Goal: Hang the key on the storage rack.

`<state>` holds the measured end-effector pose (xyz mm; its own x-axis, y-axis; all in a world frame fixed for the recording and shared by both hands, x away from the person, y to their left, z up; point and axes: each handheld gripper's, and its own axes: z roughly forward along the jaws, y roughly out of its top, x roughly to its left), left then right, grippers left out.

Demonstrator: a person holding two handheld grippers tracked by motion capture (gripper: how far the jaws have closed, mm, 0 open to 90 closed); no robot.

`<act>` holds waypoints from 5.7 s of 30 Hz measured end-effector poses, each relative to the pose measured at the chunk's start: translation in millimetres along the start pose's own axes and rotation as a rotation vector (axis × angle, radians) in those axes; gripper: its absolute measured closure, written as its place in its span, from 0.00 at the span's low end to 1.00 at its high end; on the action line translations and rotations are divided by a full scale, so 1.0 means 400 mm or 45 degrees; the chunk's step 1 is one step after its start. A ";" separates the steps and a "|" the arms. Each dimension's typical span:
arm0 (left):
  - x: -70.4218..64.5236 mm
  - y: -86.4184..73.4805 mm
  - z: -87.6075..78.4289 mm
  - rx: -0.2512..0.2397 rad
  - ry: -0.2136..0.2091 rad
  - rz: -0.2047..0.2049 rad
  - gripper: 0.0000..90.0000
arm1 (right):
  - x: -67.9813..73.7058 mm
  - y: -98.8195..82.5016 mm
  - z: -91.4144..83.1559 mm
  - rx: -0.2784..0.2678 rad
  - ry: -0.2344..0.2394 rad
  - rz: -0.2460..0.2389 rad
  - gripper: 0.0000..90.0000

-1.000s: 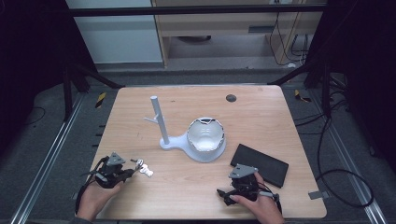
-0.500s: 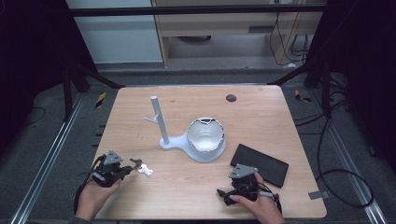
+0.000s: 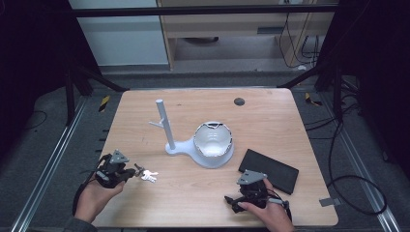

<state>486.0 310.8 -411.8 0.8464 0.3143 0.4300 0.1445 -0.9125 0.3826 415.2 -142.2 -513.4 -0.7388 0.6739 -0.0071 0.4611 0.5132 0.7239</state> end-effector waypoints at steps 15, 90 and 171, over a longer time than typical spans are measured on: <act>0.044 0.087 -0.086 0.034 -0.064 -0.044 0.98 | 0.000 0.000 0.000 0.000 0.001 0.000 0.02; 0.194 0.502 -0.301 0.049 0.137 -0.086 0.98 | 0.000 -0.002 -0.002 0.003 0.006 -0.003 0.02; 0.131 0.339 -0.231 -0.078 0.226 -0.106 0.37 | 0.001 -0.004 -0.004 0.001 0.007 -0.004 0.02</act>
<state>502.7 227.6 -261.7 0.7287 0.4339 0.5299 0.1740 -0.8656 0.4695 413.4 -143.6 -513.5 -0.7430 0.6693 -0.0057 0.4590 0.5157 0.7234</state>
